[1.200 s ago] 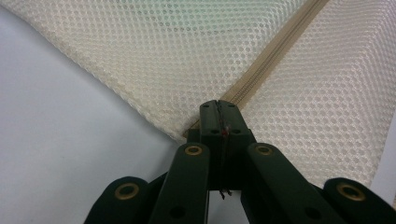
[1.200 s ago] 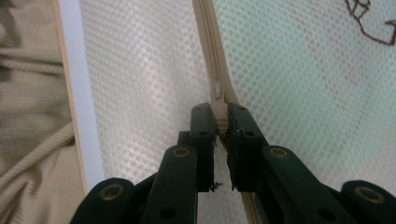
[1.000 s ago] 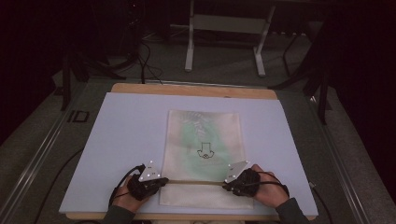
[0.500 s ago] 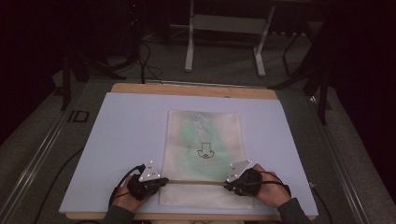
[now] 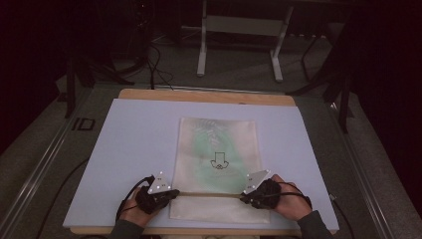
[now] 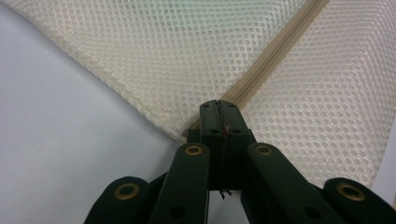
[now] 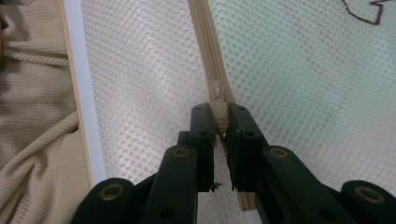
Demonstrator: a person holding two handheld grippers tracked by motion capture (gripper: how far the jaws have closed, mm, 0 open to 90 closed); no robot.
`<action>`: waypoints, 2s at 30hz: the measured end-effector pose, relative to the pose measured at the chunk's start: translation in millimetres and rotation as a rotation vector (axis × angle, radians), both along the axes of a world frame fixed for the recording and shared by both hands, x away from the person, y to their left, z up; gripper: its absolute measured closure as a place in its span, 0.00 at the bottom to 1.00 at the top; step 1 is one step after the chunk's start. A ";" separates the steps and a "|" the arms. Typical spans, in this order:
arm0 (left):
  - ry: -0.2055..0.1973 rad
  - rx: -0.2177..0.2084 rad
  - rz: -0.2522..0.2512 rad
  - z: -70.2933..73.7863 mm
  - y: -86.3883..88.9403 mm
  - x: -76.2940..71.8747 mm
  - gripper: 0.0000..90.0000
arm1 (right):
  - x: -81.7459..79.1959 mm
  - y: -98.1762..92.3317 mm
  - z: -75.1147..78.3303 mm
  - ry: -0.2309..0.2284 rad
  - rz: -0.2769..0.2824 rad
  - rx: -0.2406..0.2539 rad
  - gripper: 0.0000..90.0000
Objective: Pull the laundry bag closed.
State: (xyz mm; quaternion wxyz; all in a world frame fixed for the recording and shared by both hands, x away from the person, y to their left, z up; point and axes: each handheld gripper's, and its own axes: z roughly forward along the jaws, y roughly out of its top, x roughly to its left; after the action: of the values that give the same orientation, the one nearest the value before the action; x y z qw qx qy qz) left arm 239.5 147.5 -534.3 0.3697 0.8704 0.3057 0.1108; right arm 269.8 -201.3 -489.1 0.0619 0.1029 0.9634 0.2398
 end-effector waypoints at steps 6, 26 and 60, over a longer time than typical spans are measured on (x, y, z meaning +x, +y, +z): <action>0.001 0.000 0.000 0.0 -0.1 0.0 0.99 | 0.3 -3.9 0.6 0.006 -0.002 0.005 0.91; 0.006 -0.001 -0.003 0.3 0.1 0.6 0.99 | -0.5 -26.2 -0.1 0.026 -0.044 0.017 0.91; 0.007 0.008 0.001 1.0 -1.2 0.6 0.99 | 9.6 -71.1 -12.2 0.051 -0.183 0.047 0.91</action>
State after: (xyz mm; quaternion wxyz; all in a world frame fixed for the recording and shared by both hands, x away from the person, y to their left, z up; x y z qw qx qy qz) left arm 240.1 146.3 -533.2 0.3652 0.8721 0.3068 0.1093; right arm 279.5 -272.4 -501.3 0.0567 0.1979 0.9453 0.2531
